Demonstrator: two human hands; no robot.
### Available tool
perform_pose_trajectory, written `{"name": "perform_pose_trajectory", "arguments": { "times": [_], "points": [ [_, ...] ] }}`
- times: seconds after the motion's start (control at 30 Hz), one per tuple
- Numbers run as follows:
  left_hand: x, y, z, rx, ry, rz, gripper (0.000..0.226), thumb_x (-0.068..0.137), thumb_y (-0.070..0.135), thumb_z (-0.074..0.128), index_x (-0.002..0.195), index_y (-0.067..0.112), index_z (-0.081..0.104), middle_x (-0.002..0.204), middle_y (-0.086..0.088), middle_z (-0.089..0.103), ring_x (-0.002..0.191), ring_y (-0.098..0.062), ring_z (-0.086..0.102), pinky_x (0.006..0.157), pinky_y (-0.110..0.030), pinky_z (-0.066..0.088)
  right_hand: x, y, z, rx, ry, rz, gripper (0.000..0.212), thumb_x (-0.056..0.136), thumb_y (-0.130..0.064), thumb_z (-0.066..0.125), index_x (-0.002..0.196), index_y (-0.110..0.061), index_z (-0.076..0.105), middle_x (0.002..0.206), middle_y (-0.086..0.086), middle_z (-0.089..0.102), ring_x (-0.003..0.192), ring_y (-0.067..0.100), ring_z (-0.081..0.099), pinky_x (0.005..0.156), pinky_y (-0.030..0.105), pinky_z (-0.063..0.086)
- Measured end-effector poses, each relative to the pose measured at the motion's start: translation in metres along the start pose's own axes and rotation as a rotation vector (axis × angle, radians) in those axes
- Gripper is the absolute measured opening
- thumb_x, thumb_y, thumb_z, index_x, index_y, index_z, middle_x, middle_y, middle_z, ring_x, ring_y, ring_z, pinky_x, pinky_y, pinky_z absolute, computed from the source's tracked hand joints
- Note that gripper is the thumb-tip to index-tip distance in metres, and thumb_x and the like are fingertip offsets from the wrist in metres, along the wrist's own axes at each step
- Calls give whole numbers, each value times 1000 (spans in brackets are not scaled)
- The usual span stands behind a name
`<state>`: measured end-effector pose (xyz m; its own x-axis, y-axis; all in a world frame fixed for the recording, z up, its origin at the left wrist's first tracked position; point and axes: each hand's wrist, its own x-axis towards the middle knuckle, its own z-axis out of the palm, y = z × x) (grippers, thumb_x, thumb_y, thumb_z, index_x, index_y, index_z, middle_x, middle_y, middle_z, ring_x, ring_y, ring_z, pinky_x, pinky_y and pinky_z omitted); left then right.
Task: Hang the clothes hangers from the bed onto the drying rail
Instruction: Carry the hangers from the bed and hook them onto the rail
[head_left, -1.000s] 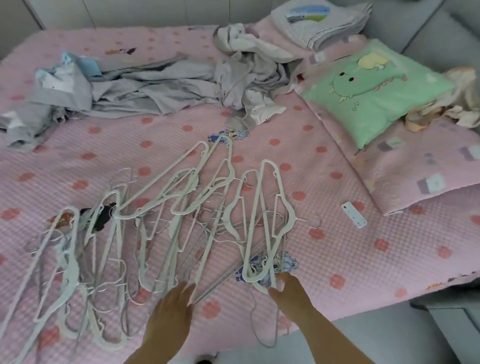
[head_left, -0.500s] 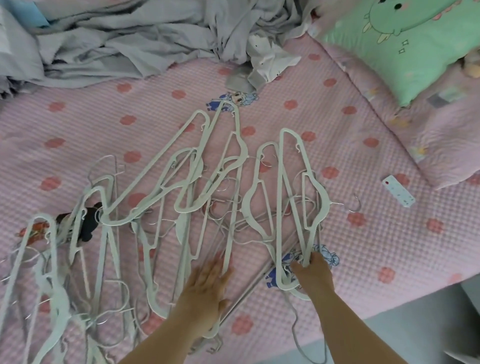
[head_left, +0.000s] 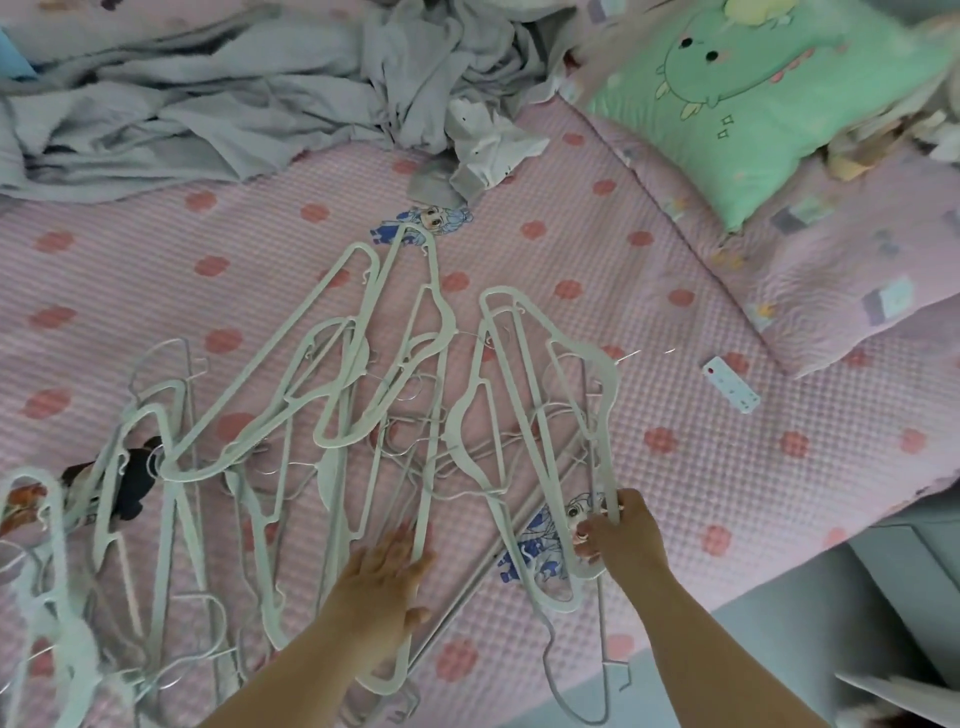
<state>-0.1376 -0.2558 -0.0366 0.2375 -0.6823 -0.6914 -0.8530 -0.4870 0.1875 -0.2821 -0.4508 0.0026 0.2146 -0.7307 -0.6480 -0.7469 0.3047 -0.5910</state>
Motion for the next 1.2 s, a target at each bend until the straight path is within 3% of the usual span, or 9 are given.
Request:
{"name": "perform_pose_trajectory", "arguments": {
  "times": [0.23, 0.37, 0.47, 0.57, 0.77, 0.87, 0.97, 1.1, 1.2],
  "points": [
    [-15, 10, -41, -72, 107, -25, 44, 100, 24, 24, 144, 25, 22, 153, 3, 20, 142, -16, 18, 116, -31, 16, -37, -34, -54, 101, 45, -110, 6, 95, -7, 44, 93, -11, 48, 61, 5, 57, 46, 15, 45, 40, 17, 38],
    [-17, 39, -84, -223, 261, 58, 31, 99, 16, 27, 108, 23, 55, 105, 5, 56, 102, -10, 56, 84, -18, 40, -64, -51, -100, 186, 57, -148, 19, 96, -7, 43, 81, -16, 51, 59, 7, 57, 47, 18, 49, 45, 23, 41],
    [-18, 81, -130, -405, 320, 123, 34, 99, 13, 28, 125, 13, 50, 118, -2, 60, 82, -6, 58, 75, -15, 45, -88, -50, -135, 125, 142, -211, 23, 96, -10, 42, 76, -18, 48, 60, 3, 59, 40, 8, 54, 41, 16, 44],
    [-25, 142, -174, -645, 353, 270, 34, 98, 7, 30, 125, 4, 51, 124, -14, 59, 103, -25, 60, 85, -29, 45, -123, -40, -167, 159, 223, -237, 22, 97, -12, 41, 77, -19, 48, 63, 0, 61, 44, 9, 54, 42, 15, 44],
    [-80, 287, -226, -1128, 83, 473, 25, 97, 13, 38, 104, 2, 59, 94, -12, 64, 75, -19, 56, 64, -24, 40, -210, 1, -220, 261, 419, -288, 22, 96, -11, 42, 77, -21, 49, 45, -13, 63, 35, -2, 50, 44, 11, 44],
    [-130, 350, -230, -1070, -34, 543, 33, 97, 33, 36, 82, 14, 57, 76, -1, 57, 64, -8, 55, 59, -21, 41, -260, 28, -241, 204, 535, -320, 16, 96, -12, 41, 84, -19, 49, 47, -16, 62, 39, -1, 52, 52, 18, 48],
    [-175, 401, -213, -1020, -89, 637, 35, 95, 41, 37, 96, 13, 58, 81, -1, 53, 62, -10, 56, 52, -20, 39, -316, 60, -256, 190, 661, -305, 26, 96, -14, 39, 75, -27, 45, 60, -9, 61, 56, 11, 56, 66, 37, 53],
    [-238, 459, -159, -1022, -159, 705, 57, 85, 33, 61, 129, 4, 40, 98, -8, 57, 74, -16, 59, 50, -21, 49, -389, 117, -262, 130, 792, -273, 20, 95, -13, 37, 82, -26, 46, 63, -13, 60, 69, 13, 54, 73, 33, 50],
    [-294, 500, -113, -985, -94, 741, 71, 81, 12, 66, 140, 6, 26, 79, -1, 52, 63, -13, 54, 51, -25, 49, -442, 164, -263, 170, 860, -224, 13, 92, -15, 39, 95, -13, 52, 73, -5, 66, 73, 20, 57, 74, 32, 50]
  ]
}}
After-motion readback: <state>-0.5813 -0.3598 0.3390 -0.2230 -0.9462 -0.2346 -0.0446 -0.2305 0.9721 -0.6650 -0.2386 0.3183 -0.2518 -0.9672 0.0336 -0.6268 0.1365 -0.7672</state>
